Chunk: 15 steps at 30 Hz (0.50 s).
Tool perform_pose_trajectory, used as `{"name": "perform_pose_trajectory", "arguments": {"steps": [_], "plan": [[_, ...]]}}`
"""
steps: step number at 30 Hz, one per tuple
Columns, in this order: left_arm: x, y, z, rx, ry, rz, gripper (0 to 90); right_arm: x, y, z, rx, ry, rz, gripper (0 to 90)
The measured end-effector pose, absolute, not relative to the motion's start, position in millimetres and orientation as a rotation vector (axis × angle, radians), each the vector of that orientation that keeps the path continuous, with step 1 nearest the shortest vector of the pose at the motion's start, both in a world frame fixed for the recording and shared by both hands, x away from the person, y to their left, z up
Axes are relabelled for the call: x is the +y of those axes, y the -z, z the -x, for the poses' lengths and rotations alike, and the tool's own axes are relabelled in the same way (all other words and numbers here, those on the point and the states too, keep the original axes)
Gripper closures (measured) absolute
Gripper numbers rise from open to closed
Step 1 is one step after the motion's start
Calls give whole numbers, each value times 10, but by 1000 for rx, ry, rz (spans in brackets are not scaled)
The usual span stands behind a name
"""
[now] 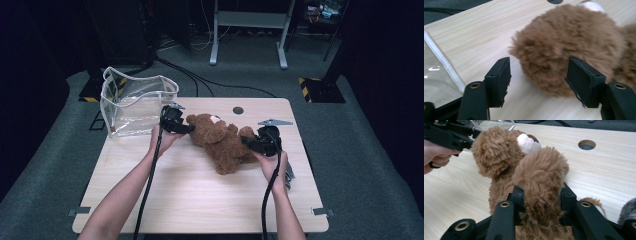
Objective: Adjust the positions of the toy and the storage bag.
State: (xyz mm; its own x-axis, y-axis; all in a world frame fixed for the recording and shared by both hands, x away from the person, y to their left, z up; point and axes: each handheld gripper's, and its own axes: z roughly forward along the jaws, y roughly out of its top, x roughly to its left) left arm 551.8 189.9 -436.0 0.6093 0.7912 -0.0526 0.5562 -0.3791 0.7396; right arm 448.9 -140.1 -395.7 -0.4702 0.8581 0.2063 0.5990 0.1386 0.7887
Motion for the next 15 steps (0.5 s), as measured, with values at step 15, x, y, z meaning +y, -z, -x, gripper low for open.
{"name": "perform_pose_trajectory", "arguments": {"steps": [15], "plan": [[1809,4108,-4948,895,-359,-2078,221,-1320,4066,-4465,2175,-1227,-1426,648]]}}
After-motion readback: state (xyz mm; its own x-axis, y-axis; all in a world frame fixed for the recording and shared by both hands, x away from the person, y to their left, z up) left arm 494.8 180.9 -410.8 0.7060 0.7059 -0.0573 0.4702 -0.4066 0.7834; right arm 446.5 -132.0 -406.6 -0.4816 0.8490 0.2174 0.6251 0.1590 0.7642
